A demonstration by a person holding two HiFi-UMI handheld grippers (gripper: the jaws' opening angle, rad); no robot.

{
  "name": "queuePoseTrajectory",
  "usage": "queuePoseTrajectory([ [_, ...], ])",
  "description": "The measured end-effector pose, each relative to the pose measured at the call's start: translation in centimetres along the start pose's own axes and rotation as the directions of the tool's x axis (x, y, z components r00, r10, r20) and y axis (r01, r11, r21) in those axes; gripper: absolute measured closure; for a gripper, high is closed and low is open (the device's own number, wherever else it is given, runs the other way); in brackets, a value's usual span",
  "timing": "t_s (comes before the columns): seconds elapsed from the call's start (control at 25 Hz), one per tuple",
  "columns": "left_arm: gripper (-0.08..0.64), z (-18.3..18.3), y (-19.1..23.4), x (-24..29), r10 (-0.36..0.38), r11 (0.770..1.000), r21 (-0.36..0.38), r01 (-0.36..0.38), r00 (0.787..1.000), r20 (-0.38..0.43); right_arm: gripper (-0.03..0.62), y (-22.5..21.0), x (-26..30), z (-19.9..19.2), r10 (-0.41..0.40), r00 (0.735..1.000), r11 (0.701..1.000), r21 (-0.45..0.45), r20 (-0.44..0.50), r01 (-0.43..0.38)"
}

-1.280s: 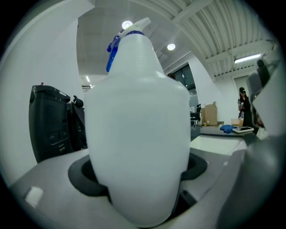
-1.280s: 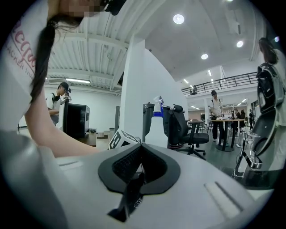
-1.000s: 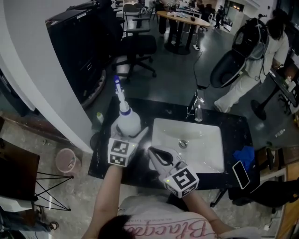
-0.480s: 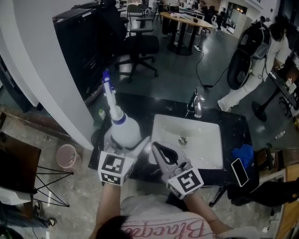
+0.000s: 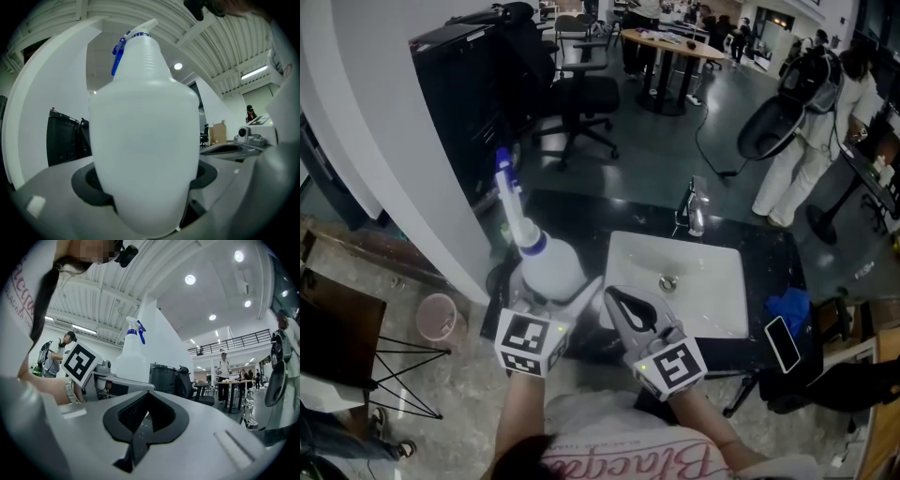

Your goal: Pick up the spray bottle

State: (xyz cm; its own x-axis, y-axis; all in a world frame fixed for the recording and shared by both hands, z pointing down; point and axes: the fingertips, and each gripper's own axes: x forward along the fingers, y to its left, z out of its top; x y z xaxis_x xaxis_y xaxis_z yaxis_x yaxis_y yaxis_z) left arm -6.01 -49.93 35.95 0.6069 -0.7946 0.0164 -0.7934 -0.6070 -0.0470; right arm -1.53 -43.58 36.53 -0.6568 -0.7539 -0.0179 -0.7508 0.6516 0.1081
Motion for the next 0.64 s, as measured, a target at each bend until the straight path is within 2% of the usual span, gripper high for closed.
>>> queuePoseTrajectory([
  [0.64,0.135,0.43,0.45,0.53,0.008,0.999,0.044,-0.008,1.000,0.000,0.592,1.11,0.48,0.98,0.055,0.998,0.998,-0.036,0.033,-0.054],
])
